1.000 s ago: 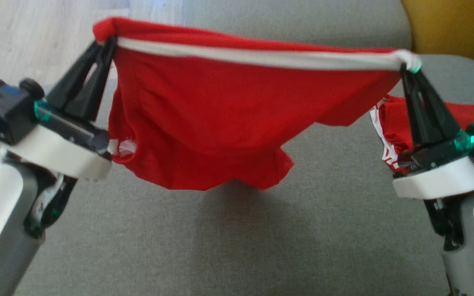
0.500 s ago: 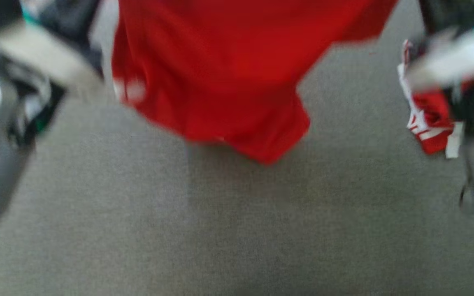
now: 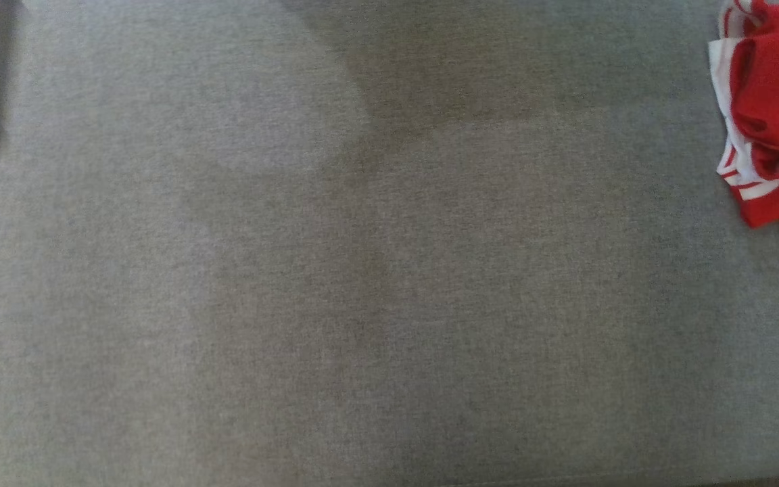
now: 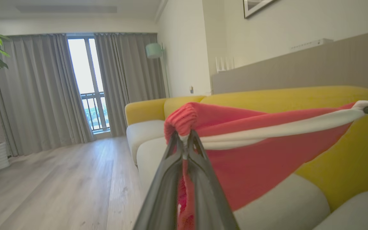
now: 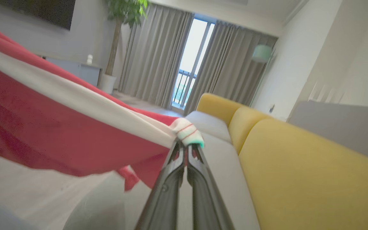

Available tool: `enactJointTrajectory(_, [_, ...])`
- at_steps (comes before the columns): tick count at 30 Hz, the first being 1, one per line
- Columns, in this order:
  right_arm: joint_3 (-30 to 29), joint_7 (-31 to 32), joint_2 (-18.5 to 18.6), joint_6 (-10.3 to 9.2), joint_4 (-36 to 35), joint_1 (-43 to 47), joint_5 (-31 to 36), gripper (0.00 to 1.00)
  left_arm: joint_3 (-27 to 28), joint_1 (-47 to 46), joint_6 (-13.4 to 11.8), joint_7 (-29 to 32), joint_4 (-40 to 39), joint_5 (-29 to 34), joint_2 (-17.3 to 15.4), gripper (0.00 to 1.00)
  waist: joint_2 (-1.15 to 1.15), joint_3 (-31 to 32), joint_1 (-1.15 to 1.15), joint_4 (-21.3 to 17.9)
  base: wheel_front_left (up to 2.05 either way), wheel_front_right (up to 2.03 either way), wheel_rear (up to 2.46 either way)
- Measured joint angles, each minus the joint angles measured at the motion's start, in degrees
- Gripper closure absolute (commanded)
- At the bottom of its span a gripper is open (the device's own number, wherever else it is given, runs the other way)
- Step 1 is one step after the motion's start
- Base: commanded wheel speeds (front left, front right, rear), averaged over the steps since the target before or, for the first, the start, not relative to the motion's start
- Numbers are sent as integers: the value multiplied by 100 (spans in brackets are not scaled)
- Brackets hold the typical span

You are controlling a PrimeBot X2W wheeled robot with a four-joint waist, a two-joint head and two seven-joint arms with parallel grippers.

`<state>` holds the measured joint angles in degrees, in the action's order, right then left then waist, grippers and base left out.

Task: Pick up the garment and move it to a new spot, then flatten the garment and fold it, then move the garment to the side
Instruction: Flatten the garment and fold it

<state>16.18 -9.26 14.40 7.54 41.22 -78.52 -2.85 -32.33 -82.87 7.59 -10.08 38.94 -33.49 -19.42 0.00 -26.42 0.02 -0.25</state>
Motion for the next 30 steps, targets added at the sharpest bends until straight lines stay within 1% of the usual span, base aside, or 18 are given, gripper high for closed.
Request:
enactJointTrajectory(1, [105, -40, -2, 0, 200, 93, -1, 100, -163, 126, 0, -57, 122, -31, 15, 100, 0, 3, -2, 22, 0, 0, 0])
enactJointTrajectory(2, [404, -42, 21, 0, 544, 310, -16, 100, -520, 447, 0, -161, 235, -163, 20, 100, 0, 6, -2, 59, 0, 0, 0])
enactJointTrajectory(4, [803, -40, 41, 0, 886, 589, -125, 100, -968, 850, -1, -218, 319, -320, 12, 100, 0, 20, -1, 93, 0, 0, 0])
enactJointTrajectory(6, [1302, 2, 73, 0, 1184, 913, -369, 100, -1434, 1301, -1, -268, 345, -448, -7, 100, 0, 57, -2, 128, 0, 0, 0])
enactJointTrajectory(8, [1814, 99, 138, 0, 1343, 1211, -664, 100, -1752, 1704, -1, -318, 356, -624, -56, 100, 0, 111, -2, 169, 0, 0, 0])
enactJointTrajectory(11, [2575, 213, 334, 0, 1343, 1530, -1189, 100, -2210, 2129, 0, -370, 343, -745, -215, 100, 0, 240, -2, 227, 0, 0, 0])
enactJointTrajectory(13, [3020, 289, 542, 0, 1226, 1625, -1563, 100, -2409, 2321, -1, -408, 281, -803, -313, 100, 0, 350, -3, 262, 0, 0, 0])
enactJointTrajectory(16, [3487, 415, 904, 0, 978, 1705, -2173, 100, -2664, 2507, 0, -422, 140, -797, -402, 100, 0, 535, -2, 314, 0, 0, 0])
enactJointTrajectory(18, [3821, 555, 1134, 0, 749, 1783, -2583, 100, -2782, 2647, 0, -425, 18, -667, -444, 100, 0, 684, -3, 342, 0, 0, 0])
enactJointTrajectory(19, [3821, 555, 1134, 0, 749, 1783, -2583, 100, -2782, 2647, 0, -425, 18, -667, -444, 100, 0, 684, -3, 342, 0, 0, 0])
enactJointTrajectory(22, [4317, 749, 1463, 0, 345, 1977, -3140, 100, -2876, 2919, 0, -438, -127, -471, -528, 100, 0, 910, -3, 365, 0, 0, 0])
enactJointTrajectory(26, [4919, 1042, 1907, 0, -255, 2224, -3834, 100, -2876, 3396, 0, -438, -202, -426, -543, 100, 0, 1215, -4, 364, 0, 0, 0])
enactJointTrajectory(30, [5342, 1198, 2342, 0, -776, 2437, -4390, 100, -2919, 3783, 0, -438, -267, -322, -552, 100, 0, 1535, -3, 337, 0, 0, 0])
